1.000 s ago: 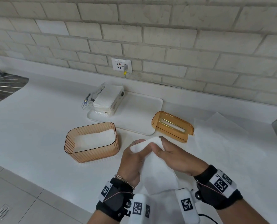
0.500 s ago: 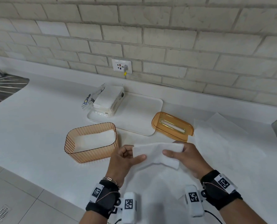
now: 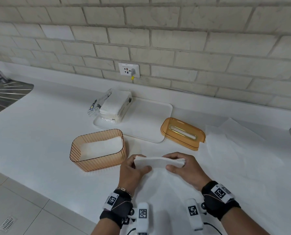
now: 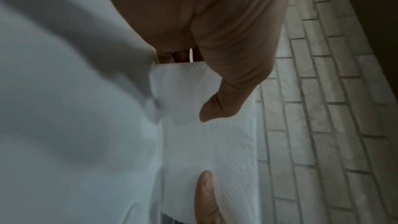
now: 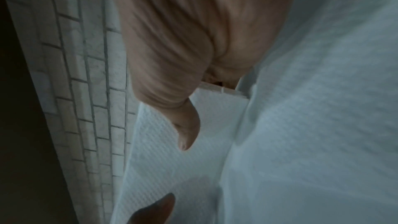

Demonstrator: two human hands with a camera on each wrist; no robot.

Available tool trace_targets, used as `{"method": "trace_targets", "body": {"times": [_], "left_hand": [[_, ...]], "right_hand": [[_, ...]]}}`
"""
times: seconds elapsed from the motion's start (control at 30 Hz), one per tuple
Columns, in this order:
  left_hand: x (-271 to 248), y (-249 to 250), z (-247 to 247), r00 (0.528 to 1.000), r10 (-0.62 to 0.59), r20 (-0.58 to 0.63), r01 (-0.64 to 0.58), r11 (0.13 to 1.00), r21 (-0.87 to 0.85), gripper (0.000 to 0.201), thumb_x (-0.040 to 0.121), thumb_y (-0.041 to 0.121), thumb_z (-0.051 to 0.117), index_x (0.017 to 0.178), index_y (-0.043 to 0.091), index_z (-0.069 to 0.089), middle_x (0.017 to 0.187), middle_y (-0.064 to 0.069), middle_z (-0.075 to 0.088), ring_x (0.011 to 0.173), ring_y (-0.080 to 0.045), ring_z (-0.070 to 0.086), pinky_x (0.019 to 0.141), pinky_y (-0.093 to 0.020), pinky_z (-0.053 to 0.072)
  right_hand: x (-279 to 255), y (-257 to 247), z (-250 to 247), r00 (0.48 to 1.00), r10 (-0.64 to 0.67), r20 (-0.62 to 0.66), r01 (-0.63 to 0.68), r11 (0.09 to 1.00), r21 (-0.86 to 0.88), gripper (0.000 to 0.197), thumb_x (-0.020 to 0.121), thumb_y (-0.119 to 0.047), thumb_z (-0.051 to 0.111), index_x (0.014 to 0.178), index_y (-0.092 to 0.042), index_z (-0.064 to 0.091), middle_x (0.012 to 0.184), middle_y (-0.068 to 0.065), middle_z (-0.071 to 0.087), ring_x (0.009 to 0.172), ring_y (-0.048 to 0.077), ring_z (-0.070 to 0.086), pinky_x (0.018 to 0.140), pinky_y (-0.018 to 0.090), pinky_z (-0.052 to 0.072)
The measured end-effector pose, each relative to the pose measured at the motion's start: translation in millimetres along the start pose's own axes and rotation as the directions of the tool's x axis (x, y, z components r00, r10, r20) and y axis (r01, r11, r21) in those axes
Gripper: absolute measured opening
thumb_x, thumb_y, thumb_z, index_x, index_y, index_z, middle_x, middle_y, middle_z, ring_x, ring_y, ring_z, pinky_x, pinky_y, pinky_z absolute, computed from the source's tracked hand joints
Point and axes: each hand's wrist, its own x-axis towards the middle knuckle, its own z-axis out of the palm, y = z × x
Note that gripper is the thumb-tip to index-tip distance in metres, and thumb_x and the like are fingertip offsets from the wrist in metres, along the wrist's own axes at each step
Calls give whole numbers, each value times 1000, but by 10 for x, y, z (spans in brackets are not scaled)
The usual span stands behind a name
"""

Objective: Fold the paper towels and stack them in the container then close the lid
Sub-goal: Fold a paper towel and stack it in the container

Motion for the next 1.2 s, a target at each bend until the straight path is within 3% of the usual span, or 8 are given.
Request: {"method": "trace_targets", "body": {"times": [0.07,0.23,0.47,0.67,0.8,0.9,1.03,1.2], "left_hand": [[3,-15,32,1000,14,-1,-14,999,35,38,66,-10,89,90,16,76,90,-14,79,78,-23,74,76,-44,62],[28,8,111,997,78,2,-78,995,63,33,66,-11,84,72,20,76,74,3,73,66,-14,65,65,-30,55],[78,-29,50,1000,22,0,-22,993,113,40,67,-12,80,73,26,73,65,5,67,54,-14,57,53,-26,49],[95,64,134,998,34,50,-37,996,76,31,65,-10,76,74,20,73,70,0,67,60,-14,58,56,-26,50],[148,46,32,998,10,60,-18,992,125,30,70,-1,88,87,21,77,83,-2,78,71,-20,70,66,-31,59],[117,116,-104,991,37,132,-61,982,179,14,81,13,90,85,20,78,80,6,79,68,-11,72,61,-24,56],[31,364,-320,988,20,153,-37,994,106,17,91,12,80,108,7,78,102,-9,82,75,-36,78,56,-37,65],[62,741,-753,996,69,-48,-67,997,46,10,96,8,72,103,3,77,94,-14,80,58,-28,72,52,-31,61]], "right_hand": [[13,35,43,1000,-3,6,3,999,-32,35,90,0,78,107,-30,82,111,-3,79,107,13,72,85,23,57],[47,-43,75,1000,-2,-6,2,999,-50,34,92,-1,75,104,-32,82,106,-7,80,101,9,73,82,19,56],[74,28,-41,998,69,-3,-68,991,-117,35,95,-3,73,110,-35,77,108,-10,80,105,11,74,96,32,60],[133,-24,6,997,72,-22,-74,989,-126,42,97,1,68,98,-39,80,101,-15,78,97,7,71,79,15,51],[115,-63,-25,996,87,-12,-88,988,-124,36,98,0,67,104,-32,81,102,-12,80,101,9,72,84,18,53],[93,-154,-60,998,69,-2,-69,997,-45,30,98,-3,69,117,-24,76,110,-12,80,108,7,73,98,26,56],[71,-336,-69,998,44,54,-46,998,34,29,96,0,70,117,-20,70,98,-19,80,95,-4,74,95,22,56],[70,-433,-72,997,14,75,-21,996,91,28,92,2,75,118,-8,72,110,6,80,102,26,78,87,37,64]]}}
